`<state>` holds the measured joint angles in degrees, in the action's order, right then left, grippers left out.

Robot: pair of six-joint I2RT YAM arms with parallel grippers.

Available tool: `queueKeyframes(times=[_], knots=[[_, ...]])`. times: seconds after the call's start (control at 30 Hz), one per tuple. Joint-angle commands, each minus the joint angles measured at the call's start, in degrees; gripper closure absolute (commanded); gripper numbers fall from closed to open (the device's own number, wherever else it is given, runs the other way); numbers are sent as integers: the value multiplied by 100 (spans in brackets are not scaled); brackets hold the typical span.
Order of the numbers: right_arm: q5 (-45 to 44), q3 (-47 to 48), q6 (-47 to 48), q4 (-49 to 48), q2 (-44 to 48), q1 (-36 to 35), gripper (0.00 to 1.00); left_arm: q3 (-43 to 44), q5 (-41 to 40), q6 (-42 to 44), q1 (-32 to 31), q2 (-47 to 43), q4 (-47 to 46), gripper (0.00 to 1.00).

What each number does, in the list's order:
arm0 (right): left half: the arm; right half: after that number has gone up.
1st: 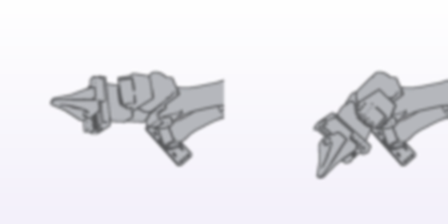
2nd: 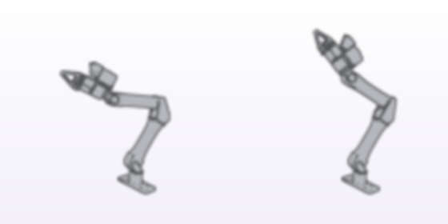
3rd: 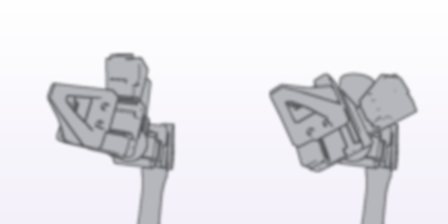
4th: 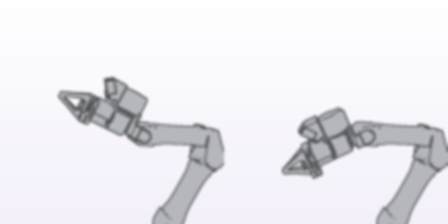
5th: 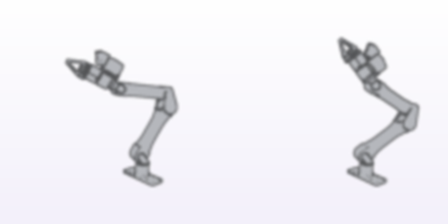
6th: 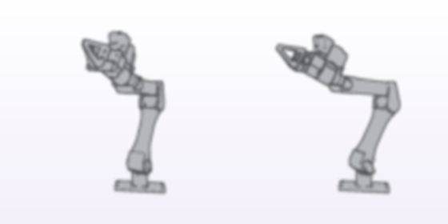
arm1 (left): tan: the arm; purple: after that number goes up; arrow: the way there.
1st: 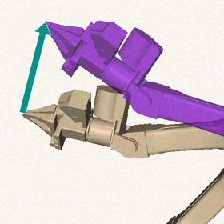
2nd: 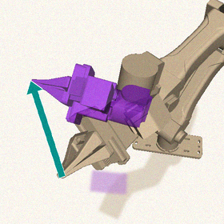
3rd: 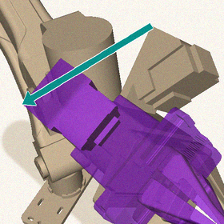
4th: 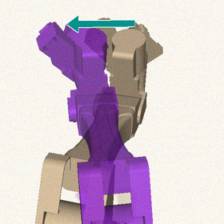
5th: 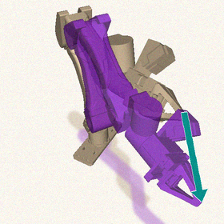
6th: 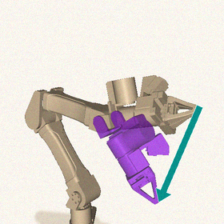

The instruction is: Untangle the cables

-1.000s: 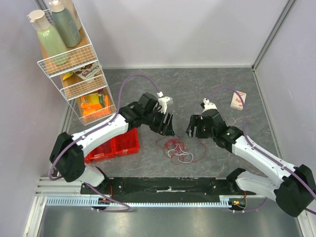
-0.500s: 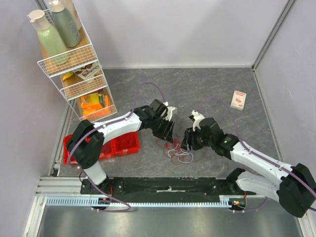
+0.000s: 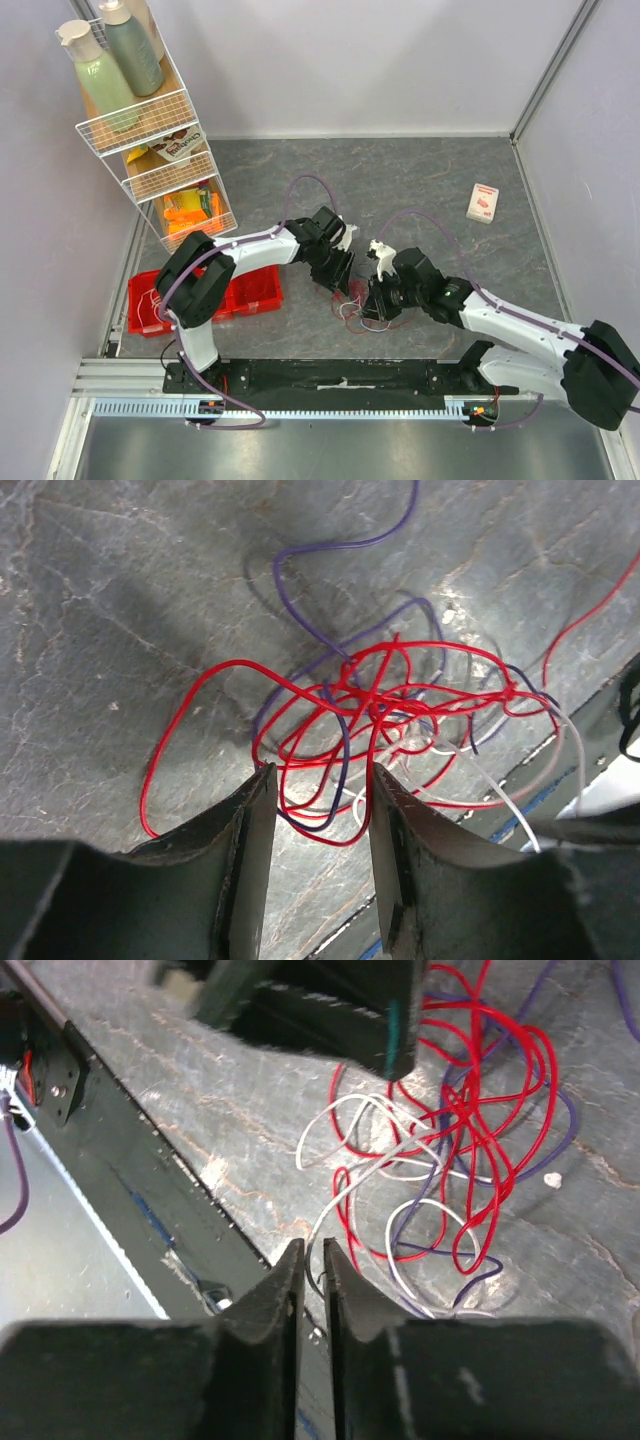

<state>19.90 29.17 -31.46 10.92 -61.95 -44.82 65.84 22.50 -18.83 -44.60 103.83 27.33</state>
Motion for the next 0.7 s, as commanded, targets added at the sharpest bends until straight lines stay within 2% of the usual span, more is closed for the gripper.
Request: queueKeyframes(times=[0.0,0.1,0.23,0.33,0.47,0.67], knots=[[427,693,17,138,604,-45,85,210,-342,-147,-23,102,0,53],[-63,1790,166,831,1044,-45,99,245,-448,-147,-23,199,35,53],[-1126,3530,439,1728,1168,-45,100,289,-492,-139,-23,252,71,53],[-1918,4630,474,1888,1168,-45,100,315,-545,-121,-14,252,71,54],[-2674,5703,606,1756,1203,-36,100,341,-615,-103,-40,287,132,55],[-3167,6793,1089,1563,1247,-45,100,385,-721,-68,-14,208,176,56]])
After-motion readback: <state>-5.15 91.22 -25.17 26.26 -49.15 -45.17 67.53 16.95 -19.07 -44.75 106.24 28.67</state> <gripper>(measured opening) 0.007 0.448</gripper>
